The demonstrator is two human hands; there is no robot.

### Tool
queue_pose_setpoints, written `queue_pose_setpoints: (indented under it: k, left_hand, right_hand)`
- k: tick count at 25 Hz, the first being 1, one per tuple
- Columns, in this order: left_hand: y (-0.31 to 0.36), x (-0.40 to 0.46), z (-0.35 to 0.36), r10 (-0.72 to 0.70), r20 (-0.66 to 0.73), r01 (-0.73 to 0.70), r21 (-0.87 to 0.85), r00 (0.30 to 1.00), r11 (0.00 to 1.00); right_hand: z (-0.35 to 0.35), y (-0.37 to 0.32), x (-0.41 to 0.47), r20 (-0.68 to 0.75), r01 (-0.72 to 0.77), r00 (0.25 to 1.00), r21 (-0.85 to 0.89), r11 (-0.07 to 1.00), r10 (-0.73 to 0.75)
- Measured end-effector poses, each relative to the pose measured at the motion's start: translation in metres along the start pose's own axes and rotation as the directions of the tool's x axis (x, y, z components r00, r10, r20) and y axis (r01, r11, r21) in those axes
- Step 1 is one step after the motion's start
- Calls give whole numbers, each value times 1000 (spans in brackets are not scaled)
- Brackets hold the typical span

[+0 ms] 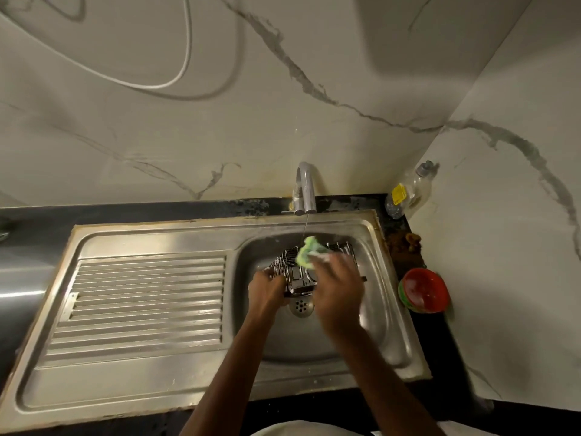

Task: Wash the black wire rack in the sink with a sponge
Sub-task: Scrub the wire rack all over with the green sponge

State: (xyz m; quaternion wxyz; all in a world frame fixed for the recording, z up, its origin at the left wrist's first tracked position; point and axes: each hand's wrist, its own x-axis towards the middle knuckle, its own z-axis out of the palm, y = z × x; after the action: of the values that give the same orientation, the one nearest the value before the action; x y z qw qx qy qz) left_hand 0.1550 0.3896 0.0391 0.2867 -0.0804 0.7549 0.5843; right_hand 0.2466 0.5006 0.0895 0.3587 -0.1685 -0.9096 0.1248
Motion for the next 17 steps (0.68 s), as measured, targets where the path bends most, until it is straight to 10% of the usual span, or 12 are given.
queue_pose_setpoints:
  k: [3, 8, 11, 13, 17]
  left_hand:
    - [3, -8, 3, 28, 98, -25, -33, 995, 999]
    - [-6, -3, -5, 29, 139, -38, 62, 990, 997]
    - [-9, -5, -17, -1, 230, 42, -173, 973, 984]
    - [-7, -2, -24, -80, 282, 174, -326, 956, 929]
    - [-11, 4, -29, -273, 345, 426, -526, 898, 736]
  right_hand:
    - [-1, -12, -8, 109, 303, 946, 37, 952, -305]
    - [-20, 59, 8, -39, -191, 981, -34, 981, 190]
    - [-32, 78, -1, 177, -538, 843, 311, 784, 509]
    - [-41, 82, -12, 362, -622, 782, 501, 601, 507]
    - [-48, 77, -21, 390, -612, 790, 464, 640, 473]
